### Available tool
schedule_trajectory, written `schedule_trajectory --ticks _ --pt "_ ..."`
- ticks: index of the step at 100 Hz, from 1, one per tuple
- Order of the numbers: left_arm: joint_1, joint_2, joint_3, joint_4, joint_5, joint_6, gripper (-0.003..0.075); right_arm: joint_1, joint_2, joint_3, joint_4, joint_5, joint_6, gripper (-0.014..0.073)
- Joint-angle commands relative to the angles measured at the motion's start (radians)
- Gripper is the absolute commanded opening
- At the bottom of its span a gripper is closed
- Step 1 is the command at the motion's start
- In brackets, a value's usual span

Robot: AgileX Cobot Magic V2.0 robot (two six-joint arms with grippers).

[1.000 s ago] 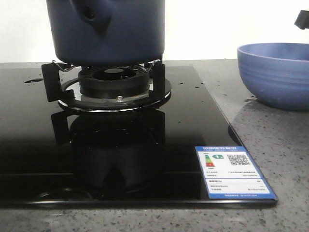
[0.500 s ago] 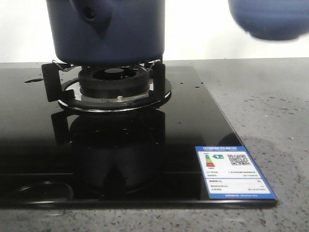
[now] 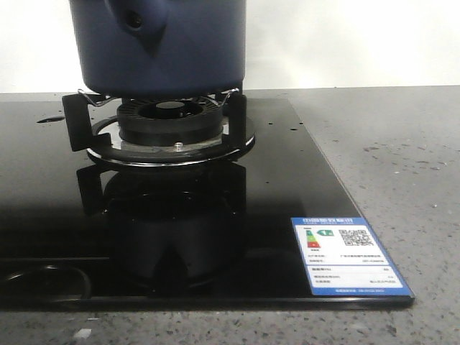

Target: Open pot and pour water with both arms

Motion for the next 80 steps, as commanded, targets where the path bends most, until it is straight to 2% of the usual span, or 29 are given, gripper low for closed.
schedule_trajectory --ticks 1,22,40,59,80 --pt "0.018 -0.025 -0.040 -0.062 -0.019 -0.022 0.0380 0.049 -0.003 -0.092 0.041 -0.058 0.009 -0.0041" --pt "0.025 -0.025 -0.040 -0.062 -0.013 -0.022 0.0380 0.145 0.064 -0.124 0.059 -0.242 0.004 -0.0041" --pt "0.025 -0.025 -0.040 -0.062 -0.013 -0.022 0.0380 0.180 0.091 -0.117 0.060 -0.364 -0.014 -0.0041" --pt "0.025 -0.025 -0.040 -0.062 -0.013 -0.022 0.0380 0.187 0.083 -0.040 0.061 -0.515 -0.065 -0.0041" --pt "0.025 -0.025 -0.040 -0.062 -0.013 -0.022 0.0380 0.207 0.012 0.146 0.063 -0.759 -0.142 -0.0041"
